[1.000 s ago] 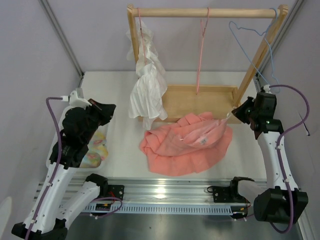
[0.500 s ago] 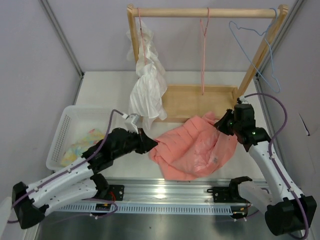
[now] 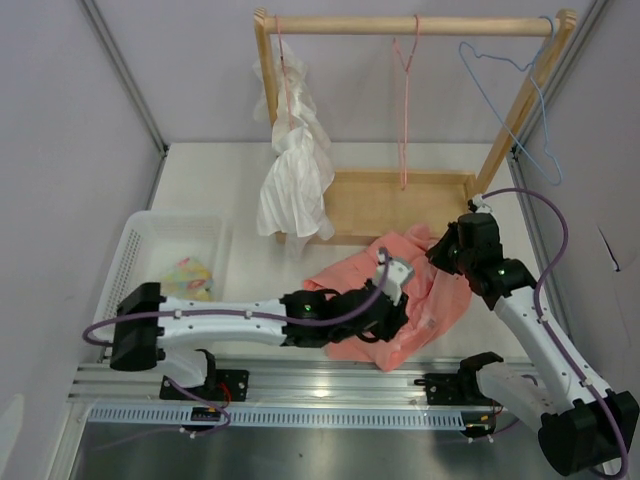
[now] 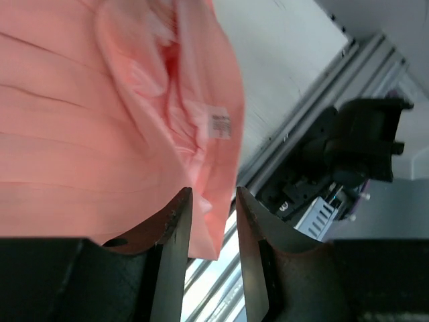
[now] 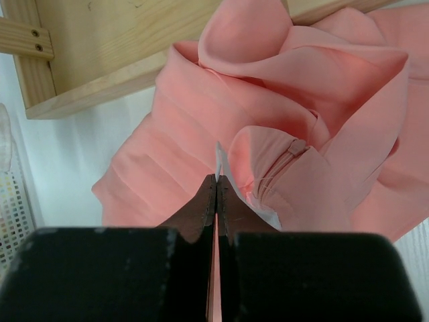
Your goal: Place the skirt on the hanger
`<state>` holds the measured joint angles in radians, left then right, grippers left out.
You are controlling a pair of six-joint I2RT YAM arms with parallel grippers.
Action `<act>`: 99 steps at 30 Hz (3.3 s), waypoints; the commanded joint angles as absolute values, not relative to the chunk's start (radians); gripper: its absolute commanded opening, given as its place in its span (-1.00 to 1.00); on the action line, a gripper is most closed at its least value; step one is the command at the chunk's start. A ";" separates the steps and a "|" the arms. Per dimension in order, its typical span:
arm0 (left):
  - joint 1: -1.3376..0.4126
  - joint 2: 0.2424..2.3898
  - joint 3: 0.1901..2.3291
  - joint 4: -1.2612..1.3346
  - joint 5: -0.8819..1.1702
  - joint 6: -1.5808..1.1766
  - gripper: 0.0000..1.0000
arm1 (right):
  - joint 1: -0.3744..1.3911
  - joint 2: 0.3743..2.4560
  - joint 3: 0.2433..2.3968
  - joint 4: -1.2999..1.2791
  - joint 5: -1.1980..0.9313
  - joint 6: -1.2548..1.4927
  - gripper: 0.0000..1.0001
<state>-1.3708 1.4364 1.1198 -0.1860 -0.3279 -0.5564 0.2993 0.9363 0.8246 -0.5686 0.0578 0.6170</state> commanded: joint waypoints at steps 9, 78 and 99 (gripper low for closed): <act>-1.519 1.724 1.305 -0.253 -0.334 -0.537 -0.25 | 0.268 0.945 0.821 -0.531 0.045 0.601 -1.00; -1.153 1.226 0.724 -0.365 -0.348 -0.648 -1.00 | 0.992 0.960 0.807 -0.462 0.390 0.867 -1.00; -1.368 1.067 0.726 -0.449 -0.391 -0.644 -0.50 | 1.175 1.108 0.928 -0.502 0.506 0.876 -1.00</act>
